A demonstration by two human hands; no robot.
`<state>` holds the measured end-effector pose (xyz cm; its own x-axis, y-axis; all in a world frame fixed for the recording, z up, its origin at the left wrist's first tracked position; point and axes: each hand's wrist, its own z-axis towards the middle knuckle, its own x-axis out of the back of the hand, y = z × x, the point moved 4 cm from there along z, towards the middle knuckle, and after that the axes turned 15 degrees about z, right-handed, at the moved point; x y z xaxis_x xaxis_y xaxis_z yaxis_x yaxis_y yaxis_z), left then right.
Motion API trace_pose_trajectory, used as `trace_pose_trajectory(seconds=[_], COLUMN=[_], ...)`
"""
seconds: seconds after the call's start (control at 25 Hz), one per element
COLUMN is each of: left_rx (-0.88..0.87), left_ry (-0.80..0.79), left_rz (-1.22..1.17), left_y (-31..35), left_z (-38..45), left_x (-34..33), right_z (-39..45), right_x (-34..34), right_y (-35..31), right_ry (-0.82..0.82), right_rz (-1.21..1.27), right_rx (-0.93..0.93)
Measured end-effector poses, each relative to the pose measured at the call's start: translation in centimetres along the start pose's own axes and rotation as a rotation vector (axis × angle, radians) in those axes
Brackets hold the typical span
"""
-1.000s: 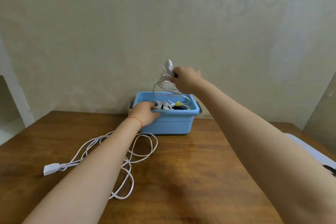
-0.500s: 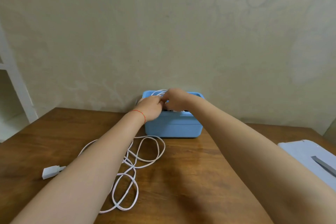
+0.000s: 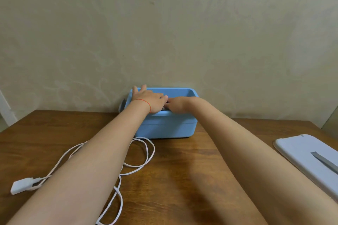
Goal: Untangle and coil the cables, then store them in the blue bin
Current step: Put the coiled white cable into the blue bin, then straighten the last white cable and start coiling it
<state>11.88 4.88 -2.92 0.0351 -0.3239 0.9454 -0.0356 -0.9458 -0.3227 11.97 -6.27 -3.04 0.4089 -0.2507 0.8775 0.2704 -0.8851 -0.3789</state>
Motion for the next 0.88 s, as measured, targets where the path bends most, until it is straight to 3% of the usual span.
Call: trace_pose_trajectory(seconds=[0.12,0.24,0.36,0.52,0.64,0.72,0.84,0.88], left_rx=[-0.154,-0.126,-0.086,-0.112,-0.099,0.013,0.175,0.219], left_ry=[-0.120,-0.324,-0.394,-0.340,-0.152,0.039,0.562,0.660], left_rz=[-0.160,-0.434,-0.384,-0.273,-0.294,-0.475,-0.676,-0.681], left_y=[0.8,0.5,1.0,1.1,0.7,0.0,-1.2,-1.2], left_z=[-0.1,-0.4,-0.6,0.8,1.2,0.1,-4.8,-6.7], left_x=[-0.6,-1.0,-0.4,-0.9,-0.8,-0.3,1.0,0.9], right_z=[1.3,1.5,1.5,1.5,0.6,-1.4,-6.1,-7.4], right_x=[-0.6,-0.3,0.3,0.0,1.3,2.6,2.3,1.1], right_y=[0.7,0.9,1.3,1.5,1.3,1.2,0.5,0.1], right_ry=[-0.040,-0.091,-0.117,-0.069,0.198,0.466,0.926,0.998], right_rz=[-0.056,-0.034,0.034,0.096,0.169,0.285,0.296,0.300], right_rx=[-0.043,-0.054,-0.090,-0.114,-0.022,0.095,0.320,0.365])
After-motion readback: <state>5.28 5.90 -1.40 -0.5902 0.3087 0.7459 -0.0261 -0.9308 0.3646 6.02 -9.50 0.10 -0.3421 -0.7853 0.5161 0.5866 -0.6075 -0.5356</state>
